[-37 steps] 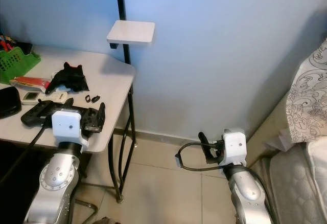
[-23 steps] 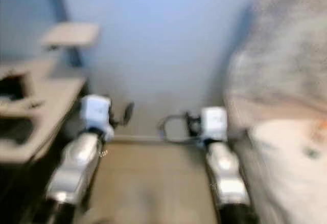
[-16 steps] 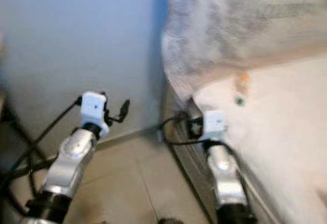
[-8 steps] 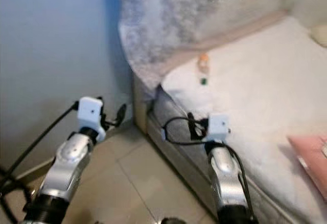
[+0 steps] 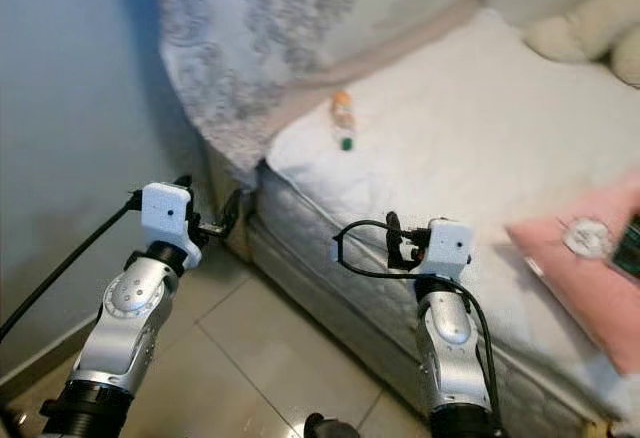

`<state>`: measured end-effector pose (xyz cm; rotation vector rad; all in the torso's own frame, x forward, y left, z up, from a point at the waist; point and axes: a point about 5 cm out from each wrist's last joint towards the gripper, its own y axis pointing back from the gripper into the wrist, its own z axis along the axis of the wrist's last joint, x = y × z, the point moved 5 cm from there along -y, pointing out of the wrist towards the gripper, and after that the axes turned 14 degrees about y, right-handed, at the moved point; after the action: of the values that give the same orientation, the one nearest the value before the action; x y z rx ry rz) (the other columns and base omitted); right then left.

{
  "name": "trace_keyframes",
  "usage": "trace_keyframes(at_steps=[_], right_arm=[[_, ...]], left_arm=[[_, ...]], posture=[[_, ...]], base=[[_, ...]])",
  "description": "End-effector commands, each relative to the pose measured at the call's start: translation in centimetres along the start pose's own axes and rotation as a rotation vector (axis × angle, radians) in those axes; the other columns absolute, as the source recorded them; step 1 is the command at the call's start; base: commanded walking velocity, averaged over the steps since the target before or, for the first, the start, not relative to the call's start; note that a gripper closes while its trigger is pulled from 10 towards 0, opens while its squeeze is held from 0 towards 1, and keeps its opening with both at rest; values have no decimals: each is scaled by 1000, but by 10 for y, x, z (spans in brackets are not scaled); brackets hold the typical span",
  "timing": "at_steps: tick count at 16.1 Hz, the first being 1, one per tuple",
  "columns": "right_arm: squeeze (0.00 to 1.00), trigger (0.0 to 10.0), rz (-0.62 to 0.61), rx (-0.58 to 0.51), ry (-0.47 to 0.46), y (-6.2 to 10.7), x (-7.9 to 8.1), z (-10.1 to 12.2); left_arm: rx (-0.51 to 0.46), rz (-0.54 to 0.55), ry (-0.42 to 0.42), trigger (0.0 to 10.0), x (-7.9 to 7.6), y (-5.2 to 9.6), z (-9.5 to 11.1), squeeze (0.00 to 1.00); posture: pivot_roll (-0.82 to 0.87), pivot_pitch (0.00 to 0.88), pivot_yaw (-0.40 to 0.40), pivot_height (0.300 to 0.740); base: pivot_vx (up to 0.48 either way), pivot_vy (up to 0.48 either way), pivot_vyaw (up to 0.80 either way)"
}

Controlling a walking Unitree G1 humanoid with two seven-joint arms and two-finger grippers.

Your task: Clean up the room

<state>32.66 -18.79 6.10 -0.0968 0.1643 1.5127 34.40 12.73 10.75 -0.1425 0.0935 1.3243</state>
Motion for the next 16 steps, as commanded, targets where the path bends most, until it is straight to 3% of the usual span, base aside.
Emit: trace_keyframes(at_steps=[1, 8, 11, 16], right_arm=[[0, 10000, -6, -28, 0, -2, -2, 6], [0, 10000, 4, -1, 4, 1, 1, -2], [0, 10000, 83, -37, 71, -3, 18, 8], [0, 10000, 74, -3, 54, -9, 15, 6]], left_arm=[[-3, -2, -7, 10000, -1, -2, 1, 0], [34, -26, 28, 10000, -12, -9, -10, 0], [7, -48, 6, 10000, -18, -15, -4, 0], [11, -18, 8, 10000, -12, -19, -4, 0]], posture=[[93, 0, -51, 740], [80, 0, -46, 740], [74, 0, -45, 740], [73, 0, -48, 740]], base=[[0, 0, -719], [0, 0, -719], [397, 123, -240], [309, 50, -547]])
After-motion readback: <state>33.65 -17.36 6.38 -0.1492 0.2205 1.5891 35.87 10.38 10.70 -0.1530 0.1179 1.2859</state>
